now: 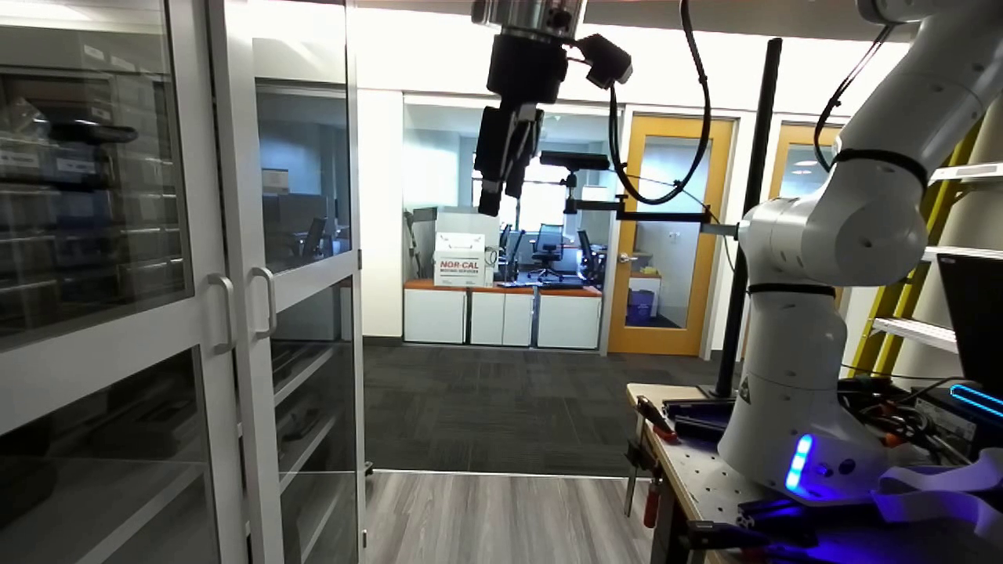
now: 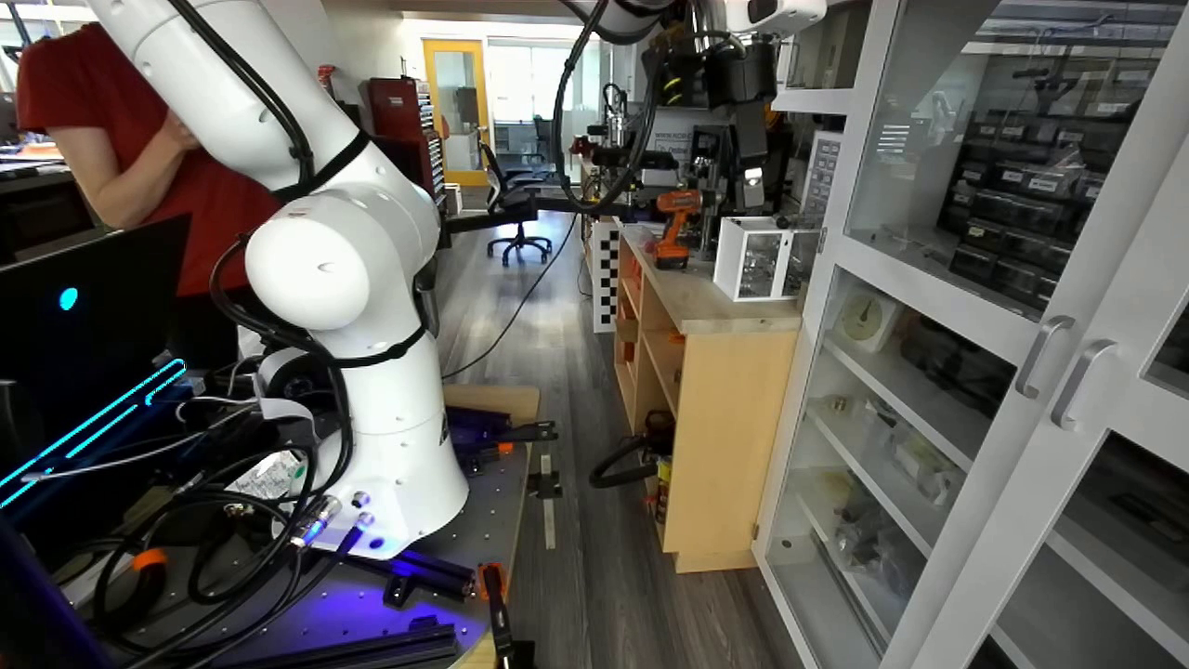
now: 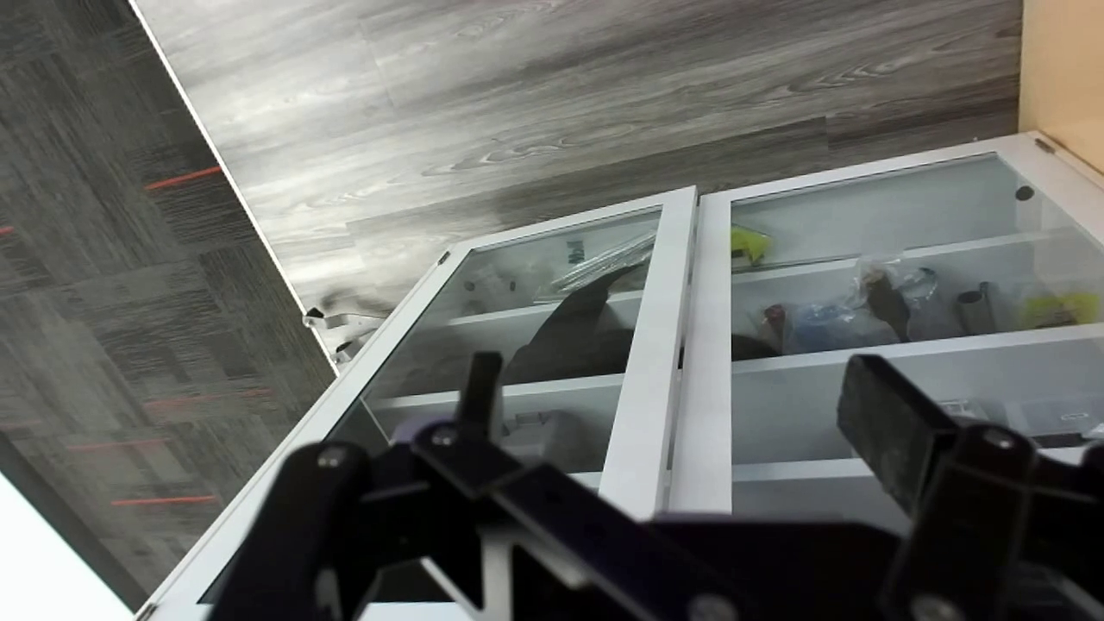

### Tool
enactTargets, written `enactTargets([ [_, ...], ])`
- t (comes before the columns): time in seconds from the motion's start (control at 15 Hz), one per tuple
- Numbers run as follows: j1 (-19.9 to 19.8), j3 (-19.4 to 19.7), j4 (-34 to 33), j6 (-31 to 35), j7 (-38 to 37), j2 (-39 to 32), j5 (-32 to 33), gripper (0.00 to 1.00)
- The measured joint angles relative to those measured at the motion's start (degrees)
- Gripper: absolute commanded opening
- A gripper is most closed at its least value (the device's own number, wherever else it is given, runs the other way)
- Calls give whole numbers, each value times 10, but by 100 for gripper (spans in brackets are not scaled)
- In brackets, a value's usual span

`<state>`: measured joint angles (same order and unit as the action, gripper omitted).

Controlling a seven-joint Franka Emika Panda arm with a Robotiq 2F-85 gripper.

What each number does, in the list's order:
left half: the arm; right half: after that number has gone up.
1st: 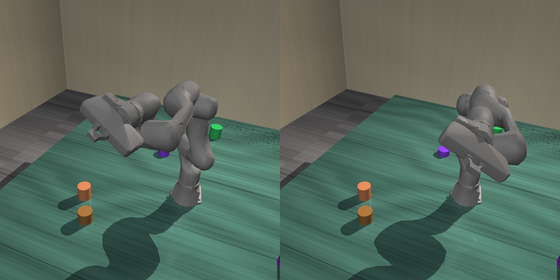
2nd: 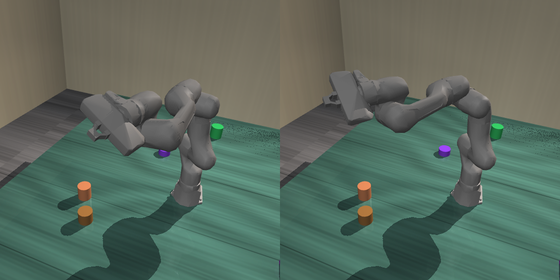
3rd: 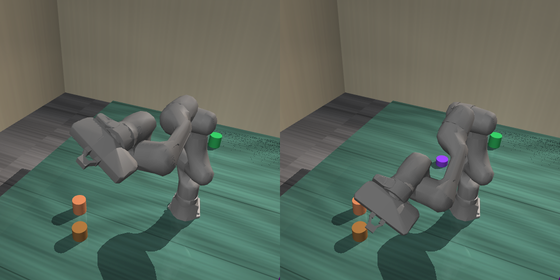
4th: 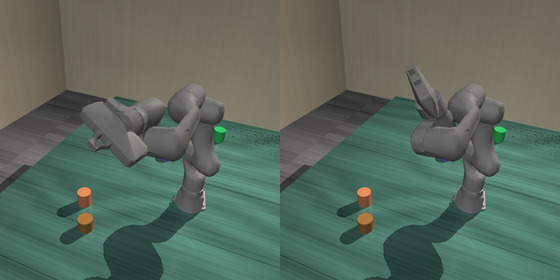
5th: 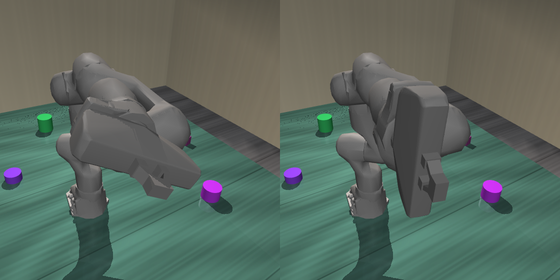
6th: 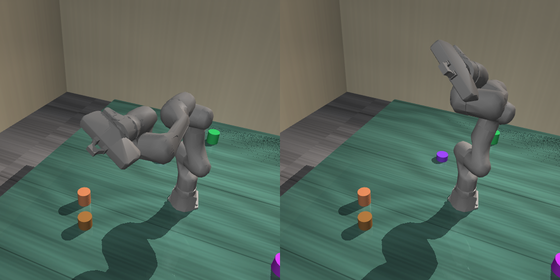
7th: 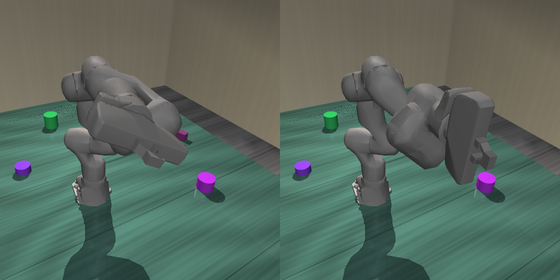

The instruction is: Open the right cabinet door

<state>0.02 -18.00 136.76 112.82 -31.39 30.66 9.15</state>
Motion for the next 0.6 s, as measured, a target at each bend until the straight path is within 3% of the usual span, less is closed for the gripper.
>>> enactTargets([
  [0.6,-3,9,6,58,-1,-26,25,100],
])
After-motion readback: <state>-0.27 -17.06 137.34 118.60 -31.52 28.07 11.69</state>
